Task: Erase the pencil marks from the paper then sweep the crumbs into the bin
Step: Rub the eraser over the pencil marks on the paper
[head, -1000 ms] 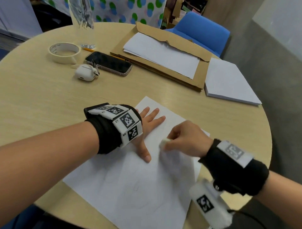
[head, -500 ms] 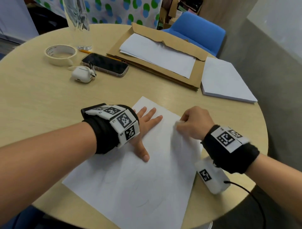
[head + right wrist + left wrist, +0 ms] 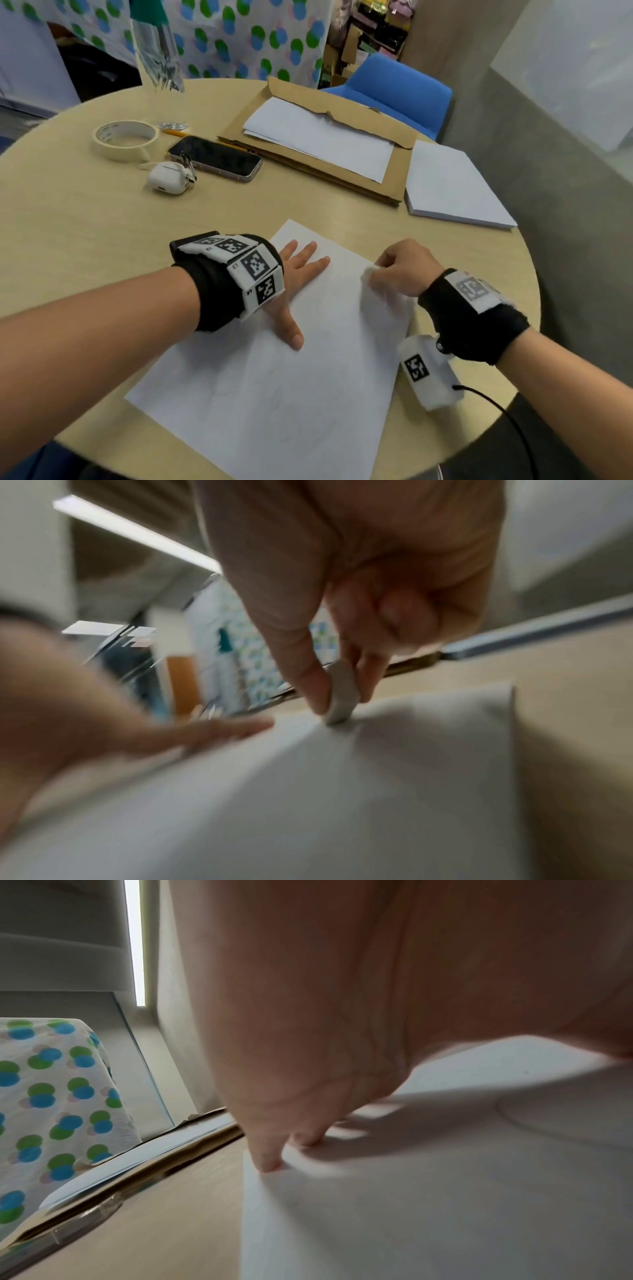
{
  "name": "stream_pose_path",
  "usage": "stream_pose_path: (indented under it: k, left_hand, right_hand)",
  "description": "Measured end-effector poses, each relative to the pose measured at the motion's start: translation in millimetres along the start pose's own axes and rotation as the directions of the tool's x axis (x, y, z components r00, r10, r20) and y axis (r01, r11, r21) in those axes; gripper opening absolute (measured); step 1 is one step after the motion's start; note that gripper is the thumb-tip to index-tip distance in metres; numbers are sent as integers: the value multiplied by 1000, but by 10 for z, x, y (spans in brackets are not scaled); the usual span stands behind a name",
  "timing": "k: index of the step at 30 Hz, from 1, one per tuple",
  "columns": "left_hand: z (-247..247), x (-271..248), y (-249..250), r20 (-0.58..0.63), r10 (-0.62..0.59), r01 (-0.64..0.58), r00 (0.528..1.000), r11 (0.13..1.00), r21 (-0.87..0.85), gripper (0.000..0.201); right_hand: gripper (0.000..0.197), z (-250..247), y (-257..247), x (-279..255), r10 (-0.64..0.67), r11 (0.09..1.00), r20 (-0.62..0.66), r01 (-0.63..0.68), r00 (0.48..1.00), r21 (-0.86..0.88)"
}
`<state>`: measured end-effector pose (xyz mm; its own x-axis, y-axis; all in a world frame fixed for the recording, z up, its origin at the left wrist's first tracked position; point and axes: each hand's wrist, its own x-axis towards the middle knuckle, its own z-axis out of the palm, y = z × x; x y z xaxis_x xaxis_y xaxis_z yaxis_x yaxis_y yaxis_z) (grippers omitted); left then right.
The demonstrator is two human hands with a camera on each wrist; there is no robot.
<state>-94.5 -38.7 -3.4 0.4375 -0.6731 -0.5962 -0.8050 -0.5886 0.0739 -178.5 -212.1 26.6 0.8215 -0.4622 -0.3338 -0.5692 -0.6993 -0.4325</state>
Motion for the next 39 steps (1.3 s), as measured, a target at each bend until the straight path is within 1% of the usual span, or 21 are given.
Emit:
stream_pose_path:
  k: [2,4,5,7,9,12,15,20,22,23,25,26,27,28,30,32,33,34,36,38,39]
  left_hand:
    - [-47,-35,12,5,5,-5,1000,1000,13,135]
    - [-120,-69,33,24,30,-31,999,999,34,129]
    - [-159,-85,51,35,46,-48,998,998,42,124]
    - [-209,-97,96,32,70,-71,997,997,17,114]
    - [-217,-85,150,-29,75,-77,997,995,-67,105]
    - [-180,-39,220,-116,81,-92,990,991,-97,110]
    - [-174,-15,216,-51,84,-86,995,995,-46,124]
    - [-209,-12,117,11,116,-116,993,993,-7,133]
    - [-194,-1,111,6,119,-119,993,993,1,133]
    - [-185,6,109,4,121,-121,993,993,2,134]
    - [-174,14,106,6,126,-126,992,992,9,136]
    - [-174,15,102,9,128,-128,992,992,16,137]
    - [-173,22,102,12,129,-129,992,991,20,137]
    - [-177,20,103,15,126,-126,992,992,21,137]
    - [-183,18,118,21,120,-121,993,992,26,136]
    - [-178,13,141,24,114,-115,993,993,35,136]
    - [-174,20,142,20,110,-111,994,993,36,136]
    - [-167,29,138,15,108,-108,994,994,32,136]
    - [-149,48,120,11,111,-111,994,993,28,137]
    - [-134,60,108,17,112,-113,994,993,31,138]
    - [-133,61,107,22,111,-112,994,993,31,138]
  right_hand:
    - [10,-62,48,-18,101,968,115,-124,988,217]
    - [8,-73,88,-75,143,868,216,-227,966,442]
    - [9,-59,96,-109,142,821,245,-252,959,513]
    - [10,-12,96,-180,136,775,281,-279,950,567]
    - [11,48,78,-235,111,772,300,-272,948,575]
    - [9,94,29,-267,31,818,317,-207,948,537]
    - [11,62,-63,-209,-6,864,297,-144,955,482]
    - [8,34,-170,-1,15,935,112,-54,994,350]
    - [10,119,-201,-75,-38,966,75,17,996,258]
    - [12,193,-220,-168,-91,976,115,66,989,209]
    - [15,337,-284,-394,-175,980,272,141,946,140]
    - [16,366,-299,-453,-185,981,326,155,927,116]
    - [16,346,-294,-445,-181,983,332,162,926,85]
    - [13,287,-280,-370,-169,986,286,161,943,53]
    - [7,121,-231,-176,-92,995,130,88,987,37]
    - [6,69,-204,-101,-61,998,4,61,998,29]
    - [9,118,-208,-138,-95,995,-16,95,995,14]
    - [13,203,-226,-214,-156,988,-3,156,988,-5]
    - [18,388,-273,-412,-261,965,87,263,961,-13]
    - [16,407,-269,-457,-273,962,163,274,948,11]
    - [14,352,-251,-395,-251,968,159,252,955,13]
